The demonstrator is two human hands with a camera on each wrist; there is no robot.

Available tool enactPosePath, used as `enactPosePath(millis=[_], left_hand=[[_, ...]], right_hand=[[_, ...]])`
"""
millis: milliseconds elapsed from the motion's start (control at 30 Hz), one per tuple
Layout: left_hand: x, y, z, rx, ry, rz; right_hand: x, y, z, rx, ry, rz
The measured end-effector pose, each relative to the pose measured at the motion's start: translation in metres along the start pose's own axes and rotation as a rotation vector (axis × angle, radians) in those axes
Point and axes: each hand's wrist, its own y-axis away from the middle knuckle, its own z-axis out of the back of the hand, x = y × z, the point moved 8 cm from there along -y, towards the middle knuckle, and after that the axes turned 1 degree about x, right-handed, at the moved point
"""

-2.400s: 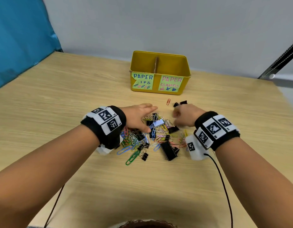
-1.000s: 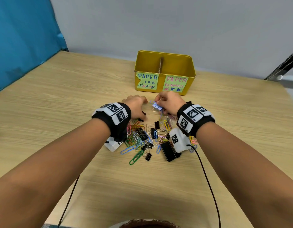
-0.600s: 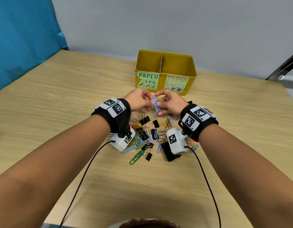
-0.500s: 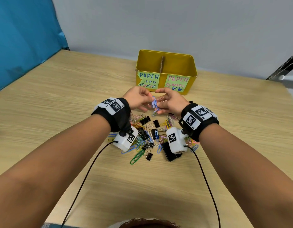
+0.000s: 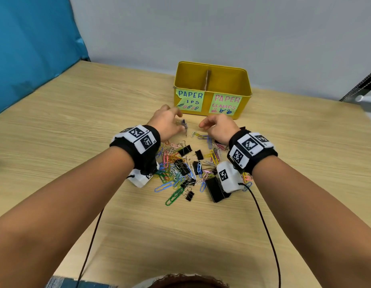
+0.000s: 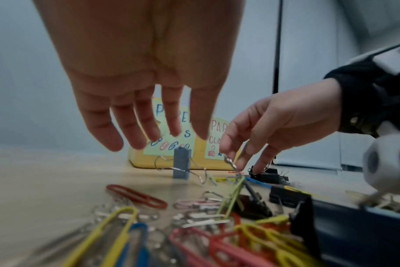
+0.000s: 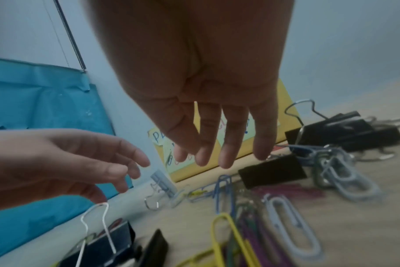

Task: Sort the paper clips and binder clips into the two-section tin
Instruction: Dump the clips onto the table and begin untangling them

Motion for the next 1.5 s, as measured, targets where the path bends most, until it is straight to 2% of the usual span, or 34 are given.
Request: enactPosePath(millis=[133,200,267,367,500,567,700,800,900,1033,1267,1500], left_hand=[[-0.007,0.015,-0.022,0.261,-0.141,-0.066],[-0.008,0.017,-0.028,0.286,-0.168,-0.069],[-0.008,0.015,-0.028,0.244,-0.146,-0.065],[-0.008,0.008,-0.017,0.139,0.007,-0.021],[-0.008,-0.002,-0.007,0.051,0.139,0.030],[-0.007,-0.004,-0.008,0.072,0.152,0.038],[-0.003,0.000,-0.019,0.205,0.307,0.052],[0.000,0.002,-0.023,0.253,0.408,0.047],[0.005,0.005,-0.020,0.247,0.489,0.057],[0.006,0.008,-0.023,0.326,0.458,0.063],[0.008,0.008,-0.019,0.295,0.467,0.039],[0.005,0.006,-0.021,0.286,0.437,-0.011]], right_hand=[[0.007,0.006,-0.021,0.176,0.307,0.072],[0.006,0.007,-0.026,0.227,0.426,0.067],[0.002,0.009,-0.023,0.243,0.464,0.011],[0.000,0.011,-0.015,0.213,0.437,-0.023],[0.005,0.011,-0.015,0.159,0.430,0.023],[0.008,0.013,-0.016,0.186,0.386,0.039],[0.017,0.020,-0.031,0.296,0.328,0.053],[0.022,0.013,-0.035,0.222,0.350,0.085],[0.024,0.006,-0.025,0.118,0.268,0.084],[0.026,0.003,-0.021,0.122,0.293,0.067],[0.021,0.006,-0.026,0.282,0.191,-0.030],[0.018,0.005,-0.025,0.311,0.038,-0.082]])
